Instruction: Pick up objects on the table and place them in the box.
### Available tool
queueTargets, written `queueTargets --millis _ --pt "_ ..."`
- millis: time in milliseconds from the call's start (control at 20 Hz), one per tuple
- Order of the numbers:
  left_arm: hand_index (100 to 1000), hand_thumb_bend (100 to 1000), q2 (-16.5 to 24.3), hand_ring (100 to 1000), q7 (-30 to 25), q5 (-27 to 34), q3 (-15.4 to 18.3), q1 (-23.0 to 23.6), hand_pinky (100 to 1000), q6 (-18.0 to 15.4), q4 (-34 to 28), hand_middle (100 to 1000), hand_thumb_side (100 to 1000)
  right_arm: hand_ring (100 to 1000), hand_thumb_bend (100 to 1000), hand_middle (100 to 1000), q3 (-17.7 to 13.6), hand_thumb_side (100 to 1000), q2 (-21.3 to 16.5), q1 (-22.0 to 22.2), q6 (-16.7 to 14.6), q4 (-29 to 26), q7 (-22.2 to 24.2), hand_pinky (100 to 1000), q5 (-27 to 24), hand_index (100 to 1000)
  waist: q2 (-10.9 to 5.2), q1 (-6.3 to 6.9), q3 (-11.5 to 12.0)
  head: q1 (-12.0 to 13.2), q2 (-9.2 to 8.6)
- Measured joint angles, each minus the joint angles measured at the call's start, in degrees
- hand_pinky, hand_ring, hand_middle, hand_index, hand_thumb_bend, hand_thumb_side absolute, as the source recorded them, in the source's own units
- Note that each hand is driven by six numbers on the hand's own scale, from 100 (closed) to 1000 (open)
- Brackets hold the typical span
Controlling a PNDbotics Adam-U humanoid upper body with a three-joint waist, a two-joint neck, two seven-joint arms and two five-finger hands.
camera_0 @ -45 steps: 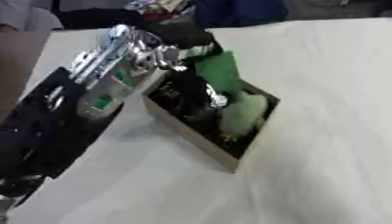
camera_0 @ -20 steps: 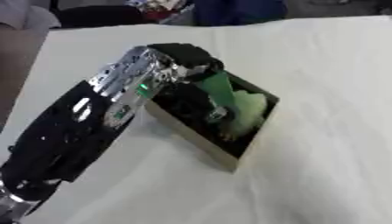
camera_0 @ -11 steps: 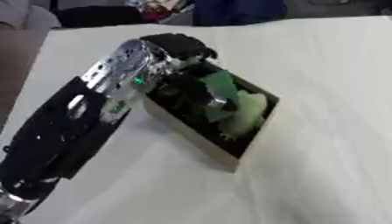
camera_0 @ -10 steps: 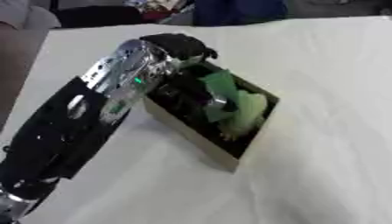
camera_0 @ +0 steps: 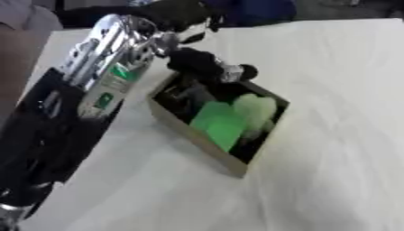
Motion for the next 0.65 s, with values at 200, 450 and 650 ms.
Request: queueTargets --millis 200,450,650 --pt "953 479 0.5 881 3.31 2.92 2.98 0.83 809 1.96 -6.13 763 953 954 100 815 -0.11 879 0.16 0.03 0.04 -0.11 -0.26 1000 0.0 848 -0.14 -0.16 0.35 -0.11 0.06" --pt "932 402 0.52 857 12.49 6.46 6.5 2.13 789 3.69 -8.36 733 973 954 100 815 -0.17 871 0.21 0.13 0.27 -0.47 -0.6 1000 0.0 848 -0.34 -0.33 0.74 -0.18 0.27" --pt "892 412 0.45 813 27.54 11.11 10.15 4.34 772 6.0 -8.56 666 1000 953 100 815 -0.45 862 0.32 0.57 0.42 -0.86 -1.16 1000 -0.06 848 -0.73 -0.72 1.32 -0.55 0.51"
